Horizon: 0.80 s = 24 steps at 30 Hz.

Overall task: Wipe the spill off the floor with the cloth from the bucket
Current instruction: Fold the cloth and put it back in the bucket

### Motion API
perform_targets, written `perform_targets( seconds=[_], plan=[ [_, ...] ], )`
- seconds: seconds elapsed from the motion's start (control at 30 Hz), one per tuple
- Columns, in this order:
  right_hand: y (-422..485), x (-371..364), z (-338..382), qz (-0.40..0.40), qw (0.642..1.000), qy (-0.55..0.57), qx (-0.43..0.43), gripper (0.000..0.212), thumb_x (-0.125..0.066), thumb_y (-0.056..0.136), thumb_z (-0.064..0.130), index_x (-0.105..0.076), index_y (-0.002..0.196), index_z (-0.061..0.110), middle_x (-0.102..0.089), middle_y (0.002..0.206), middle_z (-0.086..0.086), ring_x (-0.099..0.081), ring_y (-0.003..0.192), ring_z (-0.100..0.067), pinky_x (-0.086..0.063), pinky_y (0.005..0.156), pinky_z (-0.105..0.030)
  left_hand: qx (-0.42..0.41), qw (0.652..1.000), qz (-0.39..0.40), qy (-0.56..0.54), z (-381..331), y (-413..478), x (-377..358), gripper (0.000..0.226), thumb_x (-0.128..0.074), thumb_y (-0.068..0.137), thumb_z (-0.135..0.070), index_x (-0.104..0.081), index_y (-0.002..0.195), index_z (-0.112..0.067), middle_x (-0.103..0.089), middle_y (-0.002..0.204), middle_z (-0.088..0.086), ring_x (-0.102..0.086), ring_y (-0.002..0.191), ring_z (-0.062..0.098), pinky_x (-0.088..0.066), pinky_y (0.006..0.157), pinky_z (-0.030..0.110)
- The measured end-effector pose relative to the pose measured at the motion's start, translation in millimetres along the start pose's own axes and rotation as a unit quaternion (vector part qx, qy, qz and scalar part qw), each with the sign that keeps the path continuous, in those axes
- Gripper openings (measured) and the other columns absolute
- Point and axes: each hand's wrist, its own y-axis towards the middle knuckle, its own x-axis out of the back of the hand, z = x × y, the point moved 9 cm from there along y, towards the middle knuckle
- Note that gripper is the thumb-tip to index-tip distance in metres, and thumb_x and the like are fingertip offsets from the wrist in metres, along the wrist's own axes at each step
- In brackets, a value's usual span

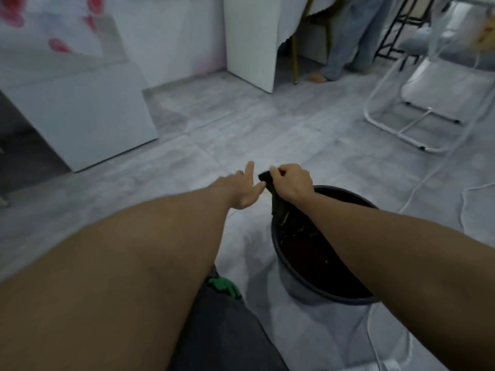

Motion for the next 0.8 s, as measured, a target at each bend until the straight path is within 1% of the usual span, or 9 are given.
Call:
perform_targets(
  seconds=[0.1, 0.17, 0.3, 0.4, 0.43, 0.5, 0.6, 0.7, 0.8],
  plan=[
    [-12.2, 3.4, -55.6, 0.017, 0.998, -0.038, -0.047, 0.043, -0.052, 0.098, 0.059, -0.076, 0.104, 0.024, -0.074, 0.104, -0.007, -0.068, 0.099, -0.032, -0.05, 0.078, -0.036, -0.036, 0.999, 0.007, 0.006, -42.2, 2.9, -18.0, 0.074, -0.024, 0.102, -0.058, 0.006, 0.159, -0.021, -0.028, 0.16, 0.018, -0.041, 0.138, 0.039, -0.036, 0.108, 0.049],
    [-15.3, -0.7, -70.1, 0.017, 0.999, -0.022, -0.042, 0.043, -0.052, 0.098, 0.058, -0.075, 0.107, 0.024, -0.075, 0.107, -0.008, -0.069, 0.101, -0.032, -0.054, 0.083, -0.039, -0.066, 0.998, 0.008, 0.023, -58.2, 2.9, -34.1, 0.07, -0.026, 0.103, -0.053, 0.0, 0.159, -0.019, -0.036, 0.155, 0.018, -0.048, 0.13, 0.04, -0.039, 0.099, 0.048],
    [-13.4, -6.7, -51.5, -0.022, 0.995, 0.098, -0.008, 0.034, -0.058, 0.101, 0.044, -0.077, 0.099, 0.016, -0.077, 0.097, -0.008, -0.07, 0.095, -0.028, -0.052, 0.081, -0.036, -0.039, 0.999, -0.012, 0.027, -52.5, 10.0, -40.9, 0.066, -0.026, 0.104, -0.043, -0.003, 0.157, -0.012, -0.043, 0.148, 0.018, -0.054, 0.119, 0.04, -0.039, 0.09, 0.047],
    [-8.4, -6.3, -33.1, -0.034, 0.976, 0.213, -0.015, 0.035, -0.058, 0.102, 0.041, -0.078, 0.096, 0.012, -0.078, 0.091, -0.005, -0.072, 0.088, -0.022, -0.055, 0.076, -0.035, -0.009, 0.998, -0.066, 0.012, -45.9, 12.6, -22.9, 0.067, -0.027, 0.104, -0.036, 0.002, 0.158, -0.009, -0.045, 0.147, 0.018, -0.052, 0.12, 0.041, -0.037, 0.094, 0.049],
    [-6.3, -6.8, -32.6, -0.03, 0.979, 0.201, -0.021, 0.035, -0.058, 0.102, 0.041, -0.079, 0.099, 0.013, -0.078, 0.094, -0.005, -0.071, 0.089, -0.021, -0.053, 0.075, -0.032, -0.001, 0.997, -0.079, 0.014, -43.0, 12.5, -19.6, 0.068, -0.027, 0.104, -0.036, 0.003, 0.158, -0.008, -0.044, 0.147, 0.018, -0.052, 0.121, 0.04, -0.037, 0.096, 0.049],
    [-2.9, -6.9, -39.2, -0.026, 0.997, 0.074, -0.02, 0.035, -0.058, 0.1, 0.046, -0.077, 0.107, 0.018, -0.076, 0.105, -0.007, -0.069, 0.095, -0.025, -0.048, 0.074, -0.031, 0.014, 0.997, -0.07, 0.029, -36.8, 11.4, -22.9, 0.07, -0.026, 0.105, -0.038, 0.009, 0.158, -0.008, -0.042, 0.149, 0.018, -0.05, 0.123, 0.04, -0.037, 0.098, 0.048],
    [-5.2, -9.1, -55.1, -0.011, 0.994, -0.099, -0.047, 0.051, -0.054, 0.098, 0.059, -0.064, 0.132, 0.023, -0.056, 0.134, -0.012, -0.058, 0.118, -0.033, -0.049, 0.087, -0.042, 0.016, 0.998, -0.02, 0.058, -30.1, 10.7, -39.8, 0.069, -0.023, 0.106, -0.04, 0.013, 0.158, -0.012, -0.034, 0.156, 0.017, -0.044, 0.132, 0.04, -0.033, 0.104, 0.048],
    [-6.6, -6.4, -42.8, -0.038, 0.984, -0.168, -0.035, 0.052, -0.049, 0.101, 0.055, -0.049, 0.142, 0.024, -0.04, 0.141, -0.015, -0.037, 0.132, -0.035, -0.041, 0.098, -0.055, 0.012, 0.997, -0.003, 0.071, -31.3, 13.4, -47.0, 0.068, -0.024, 0.106, -0.04, 0.01, 0.159, -0.013, -0.029, 0.159, 0.016, -0.04, 0.135, 0.038, -0.031, 0.106, 0.048],
    [-9.5, -22.6, -21.5, -0.021, 0.988, -0.151, 0.008, 0.041, -0.04, 0.105, 0.044, -0.056, 0.137, 0.024, -0.045, 0.145, -0.009, -0.03, 0.142, -0.03, -0.021, 0.112, -0.067, 0.003, 0.996, -0.002, 0.085, -35.7, 15.0, -47.2, 0.073, -0.035, 0.101, -0.03, 0.006, 0.159, -0.011, -0.03, 0.159, 0.016, -0.041, 0.135, 0.037, -0.032, 0.105, 0.046]
  ],
)
